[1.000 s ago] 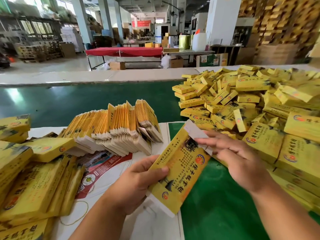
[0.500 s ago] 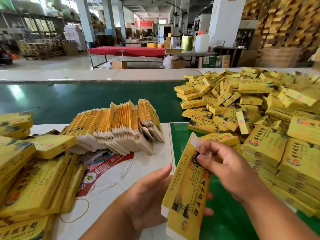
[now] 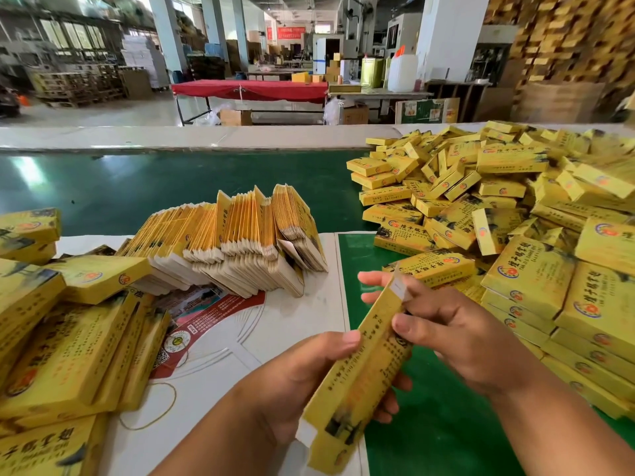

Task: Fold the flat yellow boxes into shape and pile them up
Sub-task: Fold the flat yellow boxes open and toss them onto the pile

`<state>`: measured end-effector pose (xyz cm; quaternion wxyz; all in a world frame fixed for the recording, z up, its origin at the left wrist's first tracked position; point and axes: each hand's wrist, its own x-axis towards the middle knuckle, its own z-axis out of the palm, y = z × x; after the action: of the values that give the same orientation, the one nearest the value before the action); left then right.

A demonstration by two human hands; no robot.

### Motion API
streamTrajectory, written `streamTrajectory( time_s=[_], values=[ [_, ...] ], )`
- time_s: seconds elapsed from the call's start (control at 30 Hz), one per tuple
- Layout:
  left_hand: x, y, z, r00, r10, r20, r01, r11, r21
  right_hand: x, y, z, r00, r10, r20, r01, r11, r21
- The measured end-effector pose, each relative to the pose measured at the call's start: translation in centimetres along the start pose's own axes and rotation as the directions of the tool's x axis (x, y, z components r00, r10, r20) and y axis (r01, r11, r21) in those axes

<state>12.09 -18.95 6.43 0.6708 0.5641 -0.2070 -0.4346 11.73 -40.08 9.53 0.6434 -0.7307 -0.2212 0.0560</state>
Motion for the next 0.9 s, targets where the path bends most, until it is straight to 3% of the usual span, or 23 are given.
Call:
streamTrajectory(
  time_s=[0.07,0.1,0.17,0.27,0.33,0.43,0.63,0.77,0.9],
  values=[
    [0.5,0.9,0.3,0.989,0.041,0.143,-0.013,0.981,-0.193,0.0,0.1,0.0,1.000,0.008,-0.018,-0.007,0.999,0.048],
    [0.2,0.8,0.4,0.987,0.091,0.136,-0.057,0.971,-0.232,0.1,0.2,0.2,0.999,-0.001,-0.052,0.006,0.996,0.088],
    [0.3,0.9,0.5,0.990,0.143,0.013,-0.134,0.954,-0.268,0.1,0.4,0.8,0.976,-0.026,-0.216,0.053,0.991,0.121],
    [0.2,1.3,0.1,0.950,0.230,-0.212,-0.284,0.918,-0.277,0.4,0.8,1.8,0.885,-0.011,-0.465,0.012,1.000,0.000],
    [0.1,1.4,0.2,0.913,0.282,-0.295,-0.326,0.939,-0.112,0.4,1.0,2.2,0.892,0.030,-0.450,-0.054,0.998,-0.041],
    [0.2,1.5,0.3,0.874,0.300,-0.382,-0.266,0.954,0.139,0.4,1.1,3.2,0.953,0.050,-0.300,-0.088,0.989,-0.115],
    [0.4,1.5,0.8,0.790,0.383,-0.479,-0.249,0.914,0.321,0.4,0.9,3.2,0.974,0.094,-0.204,-0.079,0.994,0.079],
    [0.5,1.4,1.1,0.687,0.433,-0.584,-0.173,0.878,0.447,0.3,1.3,3.5,0.966,0.085,-0.242,-0.098,0.994,-0.038],
    [0.6,1.4,0.9,0.604,0.452,-0.656,-0.152,0.874,0.462,0.4,2.0,3.8,0.951,0.058,-0.304,-0.095,0.990,-0.107]
  ],
)
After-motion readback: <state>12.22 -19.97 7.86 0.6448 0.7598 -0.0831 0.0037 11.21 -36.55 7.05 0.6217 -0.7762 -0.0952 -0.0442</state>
